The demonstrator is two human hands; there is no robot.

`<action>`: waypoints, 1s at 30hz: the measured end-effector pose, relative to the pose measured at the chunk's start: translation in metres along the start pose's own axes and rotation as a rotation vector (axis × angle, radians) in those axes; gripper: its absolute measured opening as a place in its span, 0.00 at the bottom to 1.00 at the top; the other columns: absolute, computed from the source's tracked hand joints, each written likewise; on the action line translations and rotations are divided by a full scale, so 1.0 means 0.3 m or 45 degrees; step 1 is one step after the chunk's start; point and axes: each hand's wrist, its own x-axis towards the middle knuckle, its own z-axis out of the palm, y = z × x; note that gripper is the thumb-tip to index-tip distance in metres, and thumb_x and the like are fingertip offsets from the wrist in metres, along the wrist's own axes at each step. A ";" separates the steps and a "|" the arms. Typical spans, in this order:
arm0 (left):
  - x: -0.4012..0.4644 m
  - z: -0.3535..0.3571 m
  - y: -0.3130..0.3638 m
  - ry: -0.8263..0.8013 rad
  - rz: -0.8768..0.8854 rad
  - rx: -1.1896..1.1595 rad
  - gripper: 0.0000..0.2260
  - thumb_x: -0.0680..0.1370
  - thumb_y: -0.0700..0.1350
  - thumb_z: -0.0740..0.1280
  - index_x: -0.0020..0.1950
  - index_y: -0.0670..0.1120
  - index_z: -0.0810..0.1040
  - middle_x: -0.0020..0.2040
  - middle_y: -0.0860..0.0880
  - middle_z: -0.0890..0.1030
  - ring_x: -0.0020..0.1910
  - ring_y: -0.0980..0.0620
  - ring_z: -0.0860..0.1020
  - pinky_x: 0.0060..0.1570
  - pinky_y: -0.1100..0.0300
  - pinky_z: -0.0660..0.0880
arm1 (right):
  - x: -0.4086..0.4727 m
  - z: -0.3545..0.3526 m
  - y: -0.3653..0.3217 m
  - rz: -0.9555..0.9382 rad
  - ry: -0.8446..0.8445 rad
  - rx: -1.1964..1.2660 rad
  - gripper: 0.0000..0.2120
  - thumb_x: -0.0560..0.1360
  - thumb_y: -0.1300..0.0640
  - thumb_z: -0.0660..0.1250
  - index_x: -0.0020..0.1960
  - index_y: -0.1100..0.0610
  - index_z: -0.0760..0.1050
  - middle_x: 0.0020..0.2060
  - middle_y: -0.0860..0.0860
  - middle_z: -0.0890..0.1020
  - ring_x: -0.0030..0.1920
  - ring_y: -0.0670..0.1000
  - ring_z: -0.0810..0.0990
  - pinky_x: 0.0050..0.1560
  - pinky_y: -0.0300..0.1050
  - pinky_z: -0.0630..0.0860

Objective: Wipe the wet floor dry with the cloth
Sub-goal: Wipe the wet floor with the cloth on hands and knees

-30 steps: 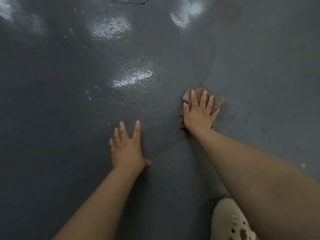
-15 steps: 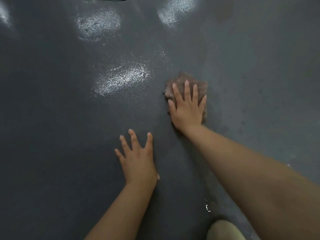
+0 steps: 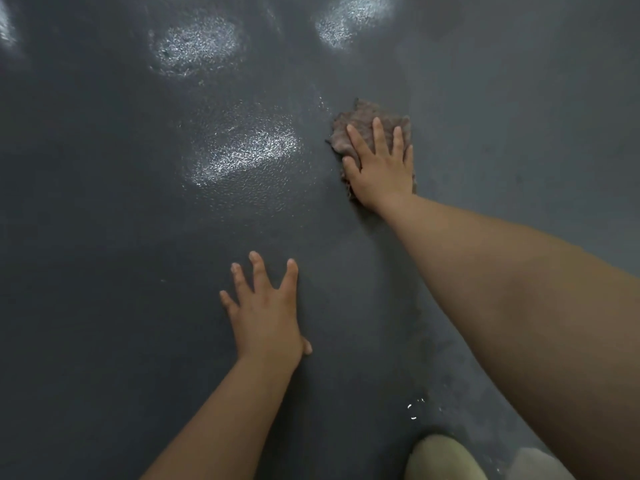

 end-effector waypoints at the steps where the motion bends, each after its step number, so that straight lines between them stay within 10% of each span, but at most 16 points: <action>1: 0.000 -0.002 0.000 -0.004 0.003 -0.002 0.55 0.64 0.57 0.77 0.76 0.57 0.38 0.75 0.40 0.35 0.75 0.35 0.39 0.72 0.39 0.49 | -0.027 0.008 0.015 0.035 0.006 0.011 0.25 0.80 0.41 0.48 0.76 0.38 0.45 0.77 0.49 0.43 0.76 0.59 0.39 0.74 0.59 0.38; 17: -0.035 -0.034 0.049 0.035 0.123 0.027 0.56 0.64 0.63 0.74 0.76 0.57 0.35 0.75 0.41 0.32 0.75 0.37 0.38 0.71 0.38 0.50 | -0.766 0.218 0.081 0.655 -0.034 0.117 0.28 0.79 0.39 0.46 0.76 0.41 0.43 0.77 0.52 0.43 0.76 0.62 0.41 0.72 0.62 0.40; 30: 0.049 -0.035 0.126 -0.032 0.161 0.119 0.52 0.68 0.56 0.75 0.76 0.54 0.39 0.75 0.41 0.34 0.74 0.32 0.39 0.69 0.35 0.54 | -0.133 0.028 0.210 0.321 -0.030 0.060 0.26 0.80 0.40 0.46 0.76 0.40 0.43 0.77 0.49 0.40 0.75 0.60 0.36 0.72 0.65 0.37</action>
